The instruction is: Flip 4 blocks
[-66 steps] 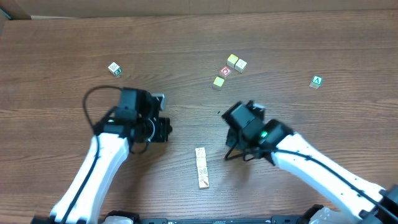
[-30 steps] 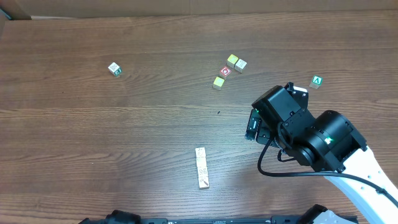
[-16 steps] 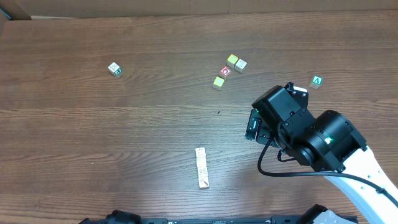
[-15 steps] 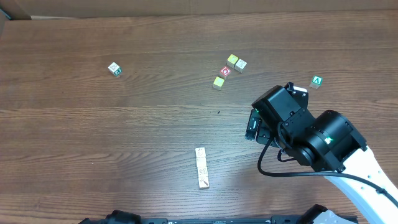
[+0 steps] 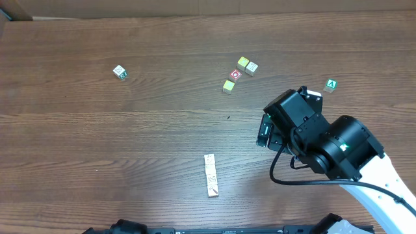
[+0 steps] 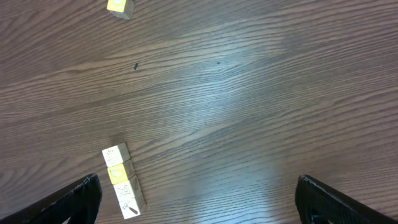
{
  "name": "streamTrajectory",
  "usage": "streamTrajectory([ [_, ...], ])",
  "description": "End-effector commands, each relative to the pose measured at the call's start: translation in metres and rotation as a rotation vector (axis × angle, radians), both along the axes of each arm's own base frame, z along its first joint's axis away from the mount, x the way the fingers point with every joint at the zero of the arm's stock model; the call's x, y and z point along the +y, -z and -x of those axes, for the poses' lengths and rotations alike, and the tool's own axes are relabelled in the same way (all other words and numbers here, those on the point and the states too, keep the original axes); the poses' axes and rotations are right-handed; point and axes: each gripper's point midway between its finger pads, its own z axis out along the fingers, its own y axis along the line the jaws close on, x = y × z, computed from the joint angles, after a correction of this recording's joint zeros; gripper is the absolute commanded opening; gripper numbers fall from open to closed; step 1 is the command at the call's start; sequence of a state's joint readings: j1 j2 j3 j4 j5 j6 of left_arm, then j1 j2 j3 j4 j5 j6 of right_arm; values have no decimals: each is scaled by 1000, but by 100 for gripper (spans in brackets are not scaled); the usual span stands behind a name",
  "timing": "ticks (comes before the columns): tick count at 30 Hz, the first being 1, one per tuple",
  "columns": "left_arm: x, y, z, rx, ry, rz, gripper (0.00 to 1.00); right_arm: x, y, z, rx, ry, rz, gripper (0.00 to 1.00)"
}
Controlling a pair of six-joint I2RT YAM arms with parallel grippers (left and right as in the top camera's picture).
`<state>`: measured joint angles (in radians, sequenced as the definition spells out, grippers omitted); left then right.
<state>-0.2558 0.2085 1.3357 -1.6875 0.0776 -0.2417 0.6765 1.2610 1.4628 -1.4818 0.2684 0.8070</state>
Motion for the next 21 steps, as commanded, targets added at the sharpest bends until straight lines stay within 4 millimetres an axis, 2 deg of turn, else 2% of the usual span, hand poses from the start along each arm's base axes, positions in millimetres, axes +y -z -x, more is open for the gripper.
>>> streamTrajectory([
  [1, 0, 0, 2, -2, -3, 16, 100, -7, -25, 8, -84, -4, -60, 100],
  [7, 0, 0, 2, -2, -3, 16, 100, -30, -51, 27, -194, 26, -151, 100],
  [12, 0, 0, 2, -2, -3, 16, 100, -60, -60, 40, -322, 122, -260, 100],
  [14, 0, 0, 2, -3, -3, 16, 100, -66, -60, 43, -398, 113, -291, 100],
  [21, 0, 0, 2, -3, -3, 16, 100, -56, -46, 35, -783, -57, -428, 100],
])
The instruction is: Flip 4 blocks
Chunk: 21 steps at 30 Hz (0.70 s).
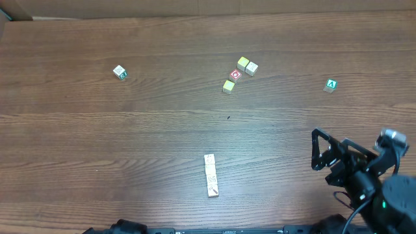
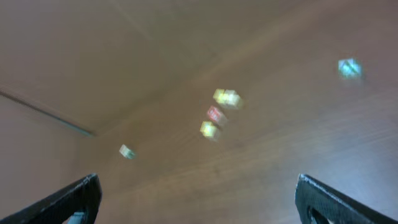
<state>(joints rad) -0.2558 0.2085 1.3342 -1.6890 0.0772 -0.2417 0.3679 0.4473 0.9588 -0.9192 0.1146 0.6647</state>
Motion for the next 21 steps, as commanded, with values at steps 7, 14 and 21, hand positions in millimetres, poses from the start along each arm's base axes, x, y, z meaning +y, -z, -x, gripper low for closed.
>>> streamTrajectory([
  [7, 0, -1, 2, -5, -3, 17, 100, 14, 60, -19, -388, -89, -27, 100],
  [14, 0, -1, 2, -6, -3, 17, 100, 5, 118, -46, -400, -4, -12, 100],
  [21, 0, -1, 2, -6, -3, 17, 99, 3, 135, -50, -419, -19, 153, 100],
])
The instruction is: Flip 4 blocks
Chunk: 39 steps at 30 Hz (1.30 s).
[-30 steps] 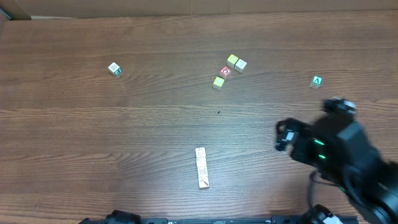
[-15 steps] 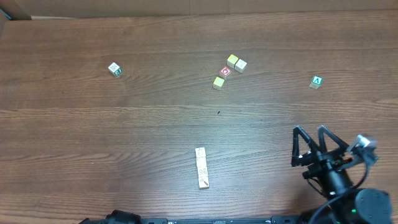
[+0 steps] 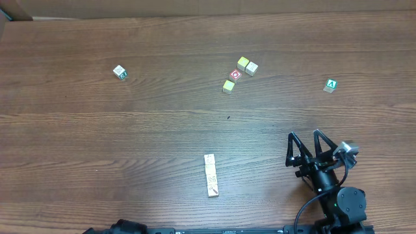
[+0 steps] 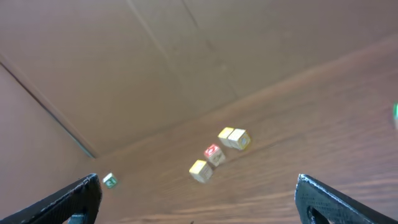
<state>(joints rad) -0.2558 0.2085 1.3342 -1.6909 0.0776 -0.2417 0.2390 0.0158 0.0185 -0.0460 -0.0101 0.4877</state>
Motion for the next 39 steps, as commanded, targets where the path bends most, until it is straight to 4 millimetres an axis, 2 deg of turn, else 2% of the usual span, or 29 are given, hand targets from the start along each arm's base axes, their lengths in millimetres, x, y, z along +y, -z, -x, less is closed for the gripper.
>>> streamTrajectory([
  [1, 0, -1, 2, -7, -3, 17, 100, -5, 6, -1, -19, 29, 122, 100],
  [2, 0, -1, 2, -8, -3, 17, 100, -6, 12, -1, 4, 32, 127, 100],
  [9, 0, -1, 2, -8, -3, 17, 100, -1, 12, 0, -29, 2, 251, 100],
  [19, 0, -1, 2, -7, -3, 17, 100, -4, 12, -1, -81, 17, 454, 100],
  [39, 0, -1, 2, -7, -3, 17, 100, -4, 12, -1, -85, 18, 459, 100],
])
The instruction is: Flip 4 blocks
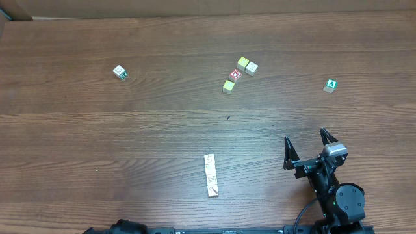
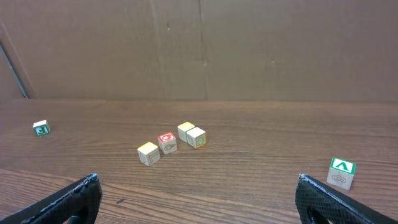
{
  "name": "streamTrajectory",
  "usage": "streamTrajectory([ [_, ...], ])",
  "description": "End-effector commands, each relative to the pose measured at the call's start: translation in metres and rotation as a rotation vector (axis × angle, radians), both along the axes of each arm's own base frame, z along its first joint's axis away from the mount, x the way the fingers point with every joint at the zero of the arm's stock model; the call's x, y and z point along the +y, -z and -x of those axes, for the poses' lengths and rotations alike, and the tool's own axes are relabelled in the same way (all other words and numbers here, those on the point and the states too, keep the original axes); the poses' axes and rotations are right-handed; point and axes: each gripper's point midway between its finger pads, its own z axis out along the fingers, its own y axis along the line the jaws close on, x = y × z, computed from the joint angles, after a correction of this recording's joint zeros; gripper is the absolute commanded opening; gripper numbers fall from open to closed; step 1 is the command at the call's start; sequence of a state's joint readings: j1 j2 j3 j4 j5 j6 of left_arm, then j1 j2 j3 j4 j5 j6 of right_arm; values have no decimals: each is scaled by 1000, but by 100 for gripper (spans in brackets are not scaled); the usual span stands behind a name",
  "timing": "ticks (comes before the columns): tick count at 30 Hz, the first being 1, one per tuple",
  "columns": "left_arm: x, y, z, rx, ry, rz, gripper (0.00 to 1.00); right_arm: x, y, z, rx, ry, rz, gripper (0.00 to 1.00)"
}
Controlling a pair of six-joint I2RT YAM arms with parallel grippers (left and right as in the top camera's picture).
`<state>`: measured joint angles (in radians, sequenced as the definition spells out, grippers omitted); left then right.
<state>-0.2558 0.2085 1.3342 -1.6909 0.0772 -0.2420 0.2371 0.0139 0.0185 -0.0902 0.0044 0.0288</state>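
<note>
A row of several pale blocks [image 1: 210, 175] lies end to end near the table's front middle. Further back sit a yellow block [image 2: 148, 153], a red-topped block [image 2: 166, 142] and a touching pair of pale blocks [image 2: 191, 134]. A green block marked A [image 2: 341, 172] stands alone at the right, and a green and white block [image 2: 41, 128] far left. My right gripper [image 1: 311, 148] is open at the front right, low, pointing toward the back, with nothing between its fingers [image 2: 81, 199]. The left gripper is out of view.
A brown cardboard wall [image 2: 199, 50] closes off the back of the wooden table [image 1: 130, 143]. The right arm's base [image 1: 341, 201] sits at the front right edge. A small dark speck [image 1: 228, 117] lies on the wood mid-table.
My right gripper stays at the front right but has turned a little and levelled, so the wrist view now looks straight across the table. The blocks have not moved.
First my right gripper hung open over the table, right of centre, looking down at the row of blocks. Then it was back toward the front right, tilting up. Later it sat folded at the front edge, and now it faces the back wall. No block has changed place.
</note>
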Motion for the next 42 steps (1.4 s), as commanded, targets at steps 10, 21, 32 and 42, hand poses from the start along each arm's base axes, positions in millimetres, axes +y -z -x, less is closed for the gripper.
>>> streamTrajectory([
  [10, 0, -1, 2, -7, -3, 17, 100, -1, 1, 0, -8, 4, 5, 100],
  [21, -22, -60, -46, -314, 85, 27, 100, -1, 1, 0, -8, 4, 5, 100],
  [32, -47, -14, -145, -576, 125, -77, 100, -1, 1, 0, -8, 4, 5, 100],
  [42, -51, 59, -207, -711, 116, -117, 100, -1, 1, 0, -8, 4, 5, 100],
])
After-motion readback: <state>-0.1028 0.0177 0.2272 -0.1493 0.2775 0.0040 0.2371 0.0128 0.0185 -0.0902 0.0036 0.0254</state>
